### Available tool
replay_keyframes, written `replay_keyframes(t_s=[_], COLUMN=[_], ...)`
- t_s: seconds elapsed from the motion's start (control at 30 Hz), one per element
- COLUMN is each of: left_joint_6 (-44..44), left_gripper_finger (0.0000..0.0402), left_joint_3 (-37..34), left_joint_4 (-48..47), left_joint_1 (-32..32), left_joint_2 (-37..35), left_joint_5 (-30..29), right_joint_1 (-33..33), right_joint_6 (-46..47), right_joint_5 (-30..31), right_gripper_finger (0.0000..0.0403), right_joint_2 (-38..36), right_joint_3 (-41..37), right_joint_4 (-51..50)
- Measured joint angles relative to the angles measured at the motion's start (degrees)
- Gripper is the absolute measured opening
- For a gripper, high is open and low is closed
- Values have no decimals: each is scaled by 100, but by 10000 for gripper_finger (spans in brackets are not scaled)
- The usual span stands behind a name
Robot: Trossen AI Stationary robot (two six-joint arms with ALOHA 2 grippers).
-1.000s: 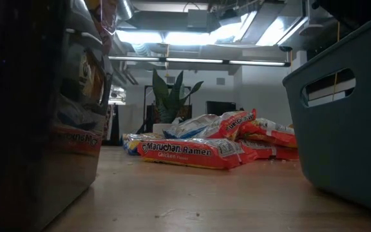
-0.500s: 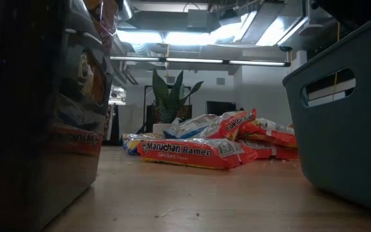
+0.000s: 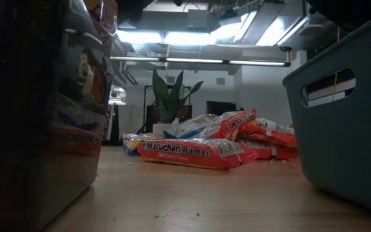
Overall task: Sort Maruchan noodles
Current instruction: Put the red noodle pack into the black bin, then put the blue noodle pack into the blue bin
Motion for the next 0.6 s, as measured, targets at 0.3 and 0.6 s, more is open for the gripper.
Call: replay_keyframes(t_s=[0.3, 0.6], left_joint_6=[16, -5], left_gripper_finger=[0, 0], left_joint_3=[0, 0], left_joint_4=[0, 31], left_joint_1=[0, -1], left_joint_2=[0, 0], left_joint_5=[0, -119], right_joint_1=[27, 27], right_joint_6=[-304, -342], right_joint_5=[-950, -966], right_gripper_finger=[2, 2], right_joint_2=[35, 35], right_joint_3=[2, 2], right_joint_4=[-12, 209])
